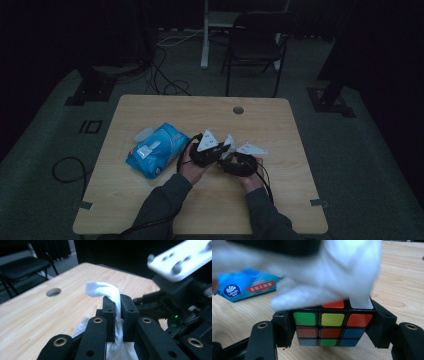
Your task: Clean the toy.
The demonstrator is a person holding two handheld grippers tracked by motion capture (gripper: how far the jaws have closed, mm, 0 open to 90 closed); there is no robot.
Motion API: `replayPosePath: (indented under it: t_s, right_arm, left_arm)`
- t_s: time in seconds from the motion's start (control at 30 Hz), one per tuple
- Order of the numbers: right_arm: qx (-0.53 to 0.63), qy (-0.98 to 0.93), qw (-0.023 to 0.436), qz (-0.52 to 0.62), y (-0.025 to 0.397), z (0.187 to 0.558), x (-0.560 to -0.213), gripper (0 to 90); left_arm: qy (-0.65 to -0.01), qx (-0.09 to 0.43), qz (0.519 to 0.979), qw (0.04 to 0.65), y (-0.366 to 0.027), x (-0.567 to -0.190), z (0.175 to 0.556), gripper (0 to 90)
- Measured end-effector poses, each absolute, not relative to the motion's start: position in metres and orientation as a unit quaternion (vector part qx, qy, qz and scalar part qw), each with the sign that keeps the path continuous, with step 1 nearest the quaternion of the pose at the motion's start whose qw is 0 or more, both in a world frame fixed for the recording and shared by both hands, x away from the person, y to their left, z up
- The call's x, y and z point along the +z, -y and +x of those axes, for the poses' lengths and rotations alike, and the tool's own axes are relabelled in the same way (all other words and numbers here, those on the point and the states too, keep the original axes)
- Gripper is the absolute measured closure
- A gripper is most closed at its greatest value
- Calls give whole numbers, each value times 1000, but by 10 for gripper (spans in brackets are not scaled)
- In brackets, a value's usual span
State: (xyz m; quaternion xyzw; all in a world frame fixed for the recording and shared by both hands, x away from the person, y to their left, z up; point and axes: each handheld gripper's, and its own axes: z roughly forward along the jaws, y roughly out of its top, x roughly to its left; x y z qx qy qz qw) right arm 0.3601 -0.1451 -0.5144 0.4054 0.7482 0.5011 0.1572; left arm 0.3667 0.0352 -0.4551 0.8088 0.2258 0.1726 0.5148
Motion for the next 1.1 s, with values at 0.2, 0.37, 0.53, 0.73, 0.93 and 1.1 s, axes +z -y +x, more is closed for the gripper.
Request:
replayPosePath:
  t_s: [0.2,0.37,0.53,0.73,0.93,1.1]
  right_arm:
    - [500,-751,163,398,144,359,-513,342]
    - [500,-750,164,400,145,359,-513,342]
    - [500,-751,165,400,145,359,-513,342]
    - [497,-753,170,397,145,359,-512,342]
    - [496,-754,171,395,144,359,-512,342]
    - [493,-757,174,392,143,358,-512,342]
  left_arm:
    - [-226,146,819,507,-33,-461,370,848]
    - [-216,135,828,500,-29,-462,369,848]
    - [-206,121,835,496,-25,-463,369,848]
    - [-198,109,843,489,-23,-463,370,848]
    - [-192,102,849,482,-22,-463,371,848]
    - [-193,105,852,474,-22,-462,375,847]
